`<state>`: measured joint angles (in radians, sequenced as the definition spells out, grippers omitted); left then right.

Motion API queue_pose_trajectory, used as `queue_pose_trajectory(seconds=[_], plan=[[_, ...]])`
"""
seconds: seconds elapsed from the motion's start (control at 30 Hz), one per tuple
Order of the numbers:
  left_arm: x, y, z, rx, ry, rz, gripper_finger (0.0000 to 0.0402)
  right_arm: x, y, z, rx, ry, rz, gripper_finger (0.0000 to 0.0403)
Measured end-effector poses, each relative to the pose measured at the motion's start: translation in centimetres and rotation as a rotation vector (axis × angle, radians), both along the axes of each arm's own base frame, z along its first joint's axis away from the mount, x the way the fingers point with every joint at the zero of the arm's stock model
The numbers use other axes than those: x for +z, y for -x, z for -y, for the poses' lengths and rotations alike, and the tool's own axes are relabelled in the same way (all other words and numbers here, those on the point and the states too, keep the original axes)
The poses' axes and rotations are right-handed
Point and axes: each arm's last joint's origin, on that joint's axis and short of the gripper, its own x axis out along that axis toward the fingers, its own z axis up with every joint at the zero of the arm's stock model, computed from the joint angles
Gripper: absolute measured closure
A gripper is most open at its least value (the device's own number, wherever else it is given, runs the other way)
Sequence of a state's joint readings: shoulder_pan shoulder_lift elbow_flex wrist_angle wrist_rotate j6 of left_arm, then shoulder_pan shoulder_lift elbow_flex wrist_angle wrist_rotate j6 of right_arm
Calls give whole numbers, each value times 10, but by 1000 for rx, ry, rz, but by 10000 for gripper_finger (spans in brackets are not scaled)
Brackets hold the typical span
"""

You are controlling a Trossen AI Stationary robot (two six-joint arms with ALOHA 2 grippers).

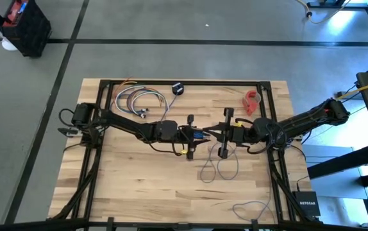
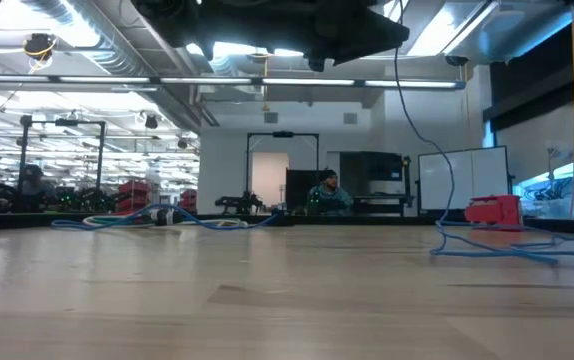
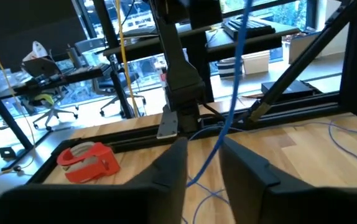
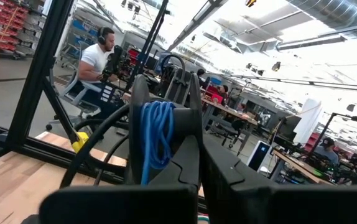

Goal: Coil cords
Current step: Coil the blue wire onto the black spool

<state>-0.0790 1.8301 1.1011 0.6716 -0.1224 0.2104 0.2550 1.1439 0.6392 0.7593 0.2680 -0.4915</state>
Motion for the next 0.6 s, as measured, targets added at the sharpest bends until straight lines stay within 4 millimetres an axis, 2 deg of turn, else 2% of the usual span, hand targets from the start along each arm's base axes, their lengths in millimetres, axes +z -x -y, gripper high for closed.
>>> queue_pose_trajectory(seconds=[0.17,0.37,0.6], plan=[[-1,0,-1,2,-14,-11,392,0,0,0,0,0,0,398],[-4,4,-4,79,-53,-99,394,-1,0,0,-2,3,-11,398],[14,24,-3,152,-108,-233,391,-2,0,1,-30,-2,-22,398]])
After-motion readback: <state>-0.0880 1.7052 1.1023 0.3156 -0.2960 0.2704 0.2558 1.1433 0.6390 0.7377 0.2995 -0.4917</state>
